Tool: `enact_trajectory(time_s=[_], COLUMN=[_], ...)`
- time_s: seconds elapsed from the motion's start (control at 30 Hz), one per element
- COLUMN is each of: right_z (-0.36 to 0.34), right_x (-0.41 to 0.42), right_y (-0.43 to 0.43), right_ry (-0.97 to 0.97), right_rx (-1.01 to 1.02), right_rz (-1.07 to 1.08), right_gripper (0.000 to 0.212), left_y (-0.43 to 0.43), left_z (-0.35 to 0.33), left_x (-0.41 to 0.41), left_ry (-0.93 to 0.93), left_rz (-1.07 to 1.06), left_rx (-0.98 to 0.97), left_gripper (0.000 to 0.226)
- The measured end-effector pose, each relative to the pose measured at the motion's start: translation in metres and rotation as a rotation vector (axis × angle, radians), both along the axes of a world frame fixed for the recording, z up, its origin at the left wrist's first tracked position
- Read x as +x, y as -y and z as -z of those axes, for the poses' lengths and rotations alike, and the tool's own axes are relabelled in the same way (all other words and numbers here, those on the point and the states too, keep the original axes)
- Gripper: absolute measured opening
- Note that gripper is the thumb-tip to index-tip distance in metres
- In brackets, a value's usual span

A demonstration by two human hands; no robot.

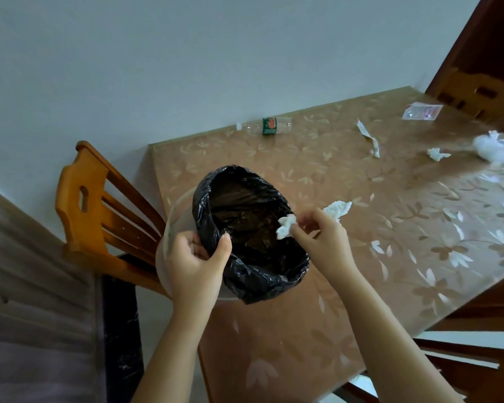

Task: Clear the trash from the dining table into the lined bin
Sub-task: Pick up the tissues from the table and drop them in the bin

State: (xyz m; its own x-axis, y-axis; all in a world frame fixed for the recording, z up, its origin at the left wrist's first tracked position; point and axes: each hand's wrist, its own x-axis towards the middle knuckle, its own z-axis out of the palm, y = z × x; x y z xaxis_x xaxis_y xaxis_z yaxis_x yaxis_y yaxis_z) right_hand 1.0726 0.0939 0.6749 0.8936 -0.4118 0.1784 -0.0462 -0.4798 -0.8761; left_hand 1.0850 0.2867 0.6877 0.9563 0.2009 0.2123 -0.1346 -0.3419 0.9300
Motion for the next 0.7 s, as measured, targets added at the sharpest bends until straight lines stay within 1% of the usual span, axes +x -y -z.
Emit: enact_trajectory(time_s=[0.1, 0.17, 0.23, 0.33, 0.57, 0.7], right_z=[0.002, 0.006, 0.013, 0.030, 0.086, 0.115], right_x=[0.003, 0.005, 0.006, 0.009, 0.025, 0.042], right_y=[0.001, 0.009, 0.020, 0.040, 0.103, 0.139], right_ry=[-0.006, -0.005, -0.019, -0.033, -0.157, -0.245], right_rx=[-0.064, -0.080, -0.057, -0.017, 0.073, 0.100], right_rz=[-0.101, -0.087, -0.043, 0.051, 0.246, 0.330], right_gripper=[0.011, 0.011, 0.011, 0.018, 0.009, 0.012], left_y=[0.004, 0.007, 0.011, 0.020, 0.056, 0.078], left_z=[-0.001, -0.002, -0.003, -0.004, -0.008, -0.007], left_x=[0.002, 0.004, 0.009, 0.020, 0.056, 0.074], left_ry=[-0.012, -0.017, -0.028, -0.039, -0.011, -0.004], left_rz=[-0.004, -0.009, -0.009, -0.011, 0.044, 0.047], left_rx=[0.000, -0.001, -0.002, 0.017, 0.100, 0.125], left_gripper=[0.023, 0.024, 0.023, 0.024, 0.028, 0.025])
